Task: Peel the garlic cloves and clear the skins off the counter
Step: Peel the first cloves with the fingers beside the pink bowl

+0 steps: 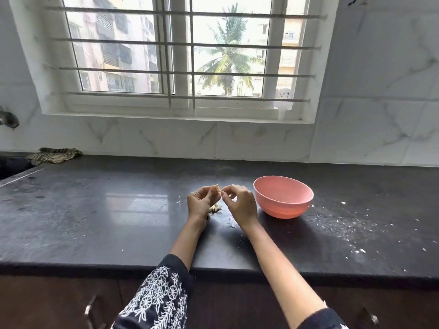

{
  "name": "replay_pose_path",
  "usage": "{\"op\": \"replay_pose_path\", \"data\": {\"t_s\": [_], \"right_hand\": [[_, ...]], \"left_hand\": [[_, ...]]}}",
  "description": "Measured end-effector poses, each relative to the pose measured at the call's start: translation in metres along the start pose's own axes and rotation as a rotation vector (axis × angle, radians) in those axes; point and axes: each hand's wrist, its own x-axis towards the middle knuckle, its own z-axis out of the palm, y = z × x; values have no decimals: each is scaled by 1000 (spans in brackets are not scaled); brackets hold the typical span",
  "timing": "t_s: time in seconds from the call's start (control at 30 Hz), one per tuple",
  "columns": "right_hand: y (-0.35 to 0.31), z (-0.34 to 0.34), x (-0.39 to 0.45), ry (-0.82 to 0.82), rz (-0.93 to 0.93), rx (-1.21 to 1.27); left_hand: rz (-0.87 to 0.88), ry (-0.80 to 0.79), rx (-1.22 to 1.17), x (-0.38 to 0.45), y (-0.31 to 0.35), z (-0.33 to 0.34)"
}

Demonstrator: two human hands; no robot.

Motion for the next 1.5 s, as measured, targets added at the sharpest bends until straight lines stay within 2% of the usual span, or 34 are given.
{"op": "replay_pose_path", "data": {"t_s": [0.17,0.37,0.57,0.73,0.97,1.1,1.27,1.37,1.5], "right_hand": [[-2,-1,0,24,29,-51],[-5,0,0,33,-42,50],[-3,0,1,-33,72,125],[1,-3,5,114,116,115],[4,1,3,158,36,-19],[9,4,3,110,20,-183],[10,3,4,58,28,-259],[4,2,1,119,-42,-142],[-1,0,0,16,-81,-59]], "left_hand": [[0,-36,48,-2,1,0],[8,-27,59,-1,2,-2],[36,-30,162,3,-1,-4],[33,-61,222,-1,-2,0],[63,-24,160,-2,-1,0],[63,-30,123,2,-2,1],[38,-23,133,1,-2,1],[46,-39,170,2,-4,-1],[111,-112,271,3,-6,-4]]}}
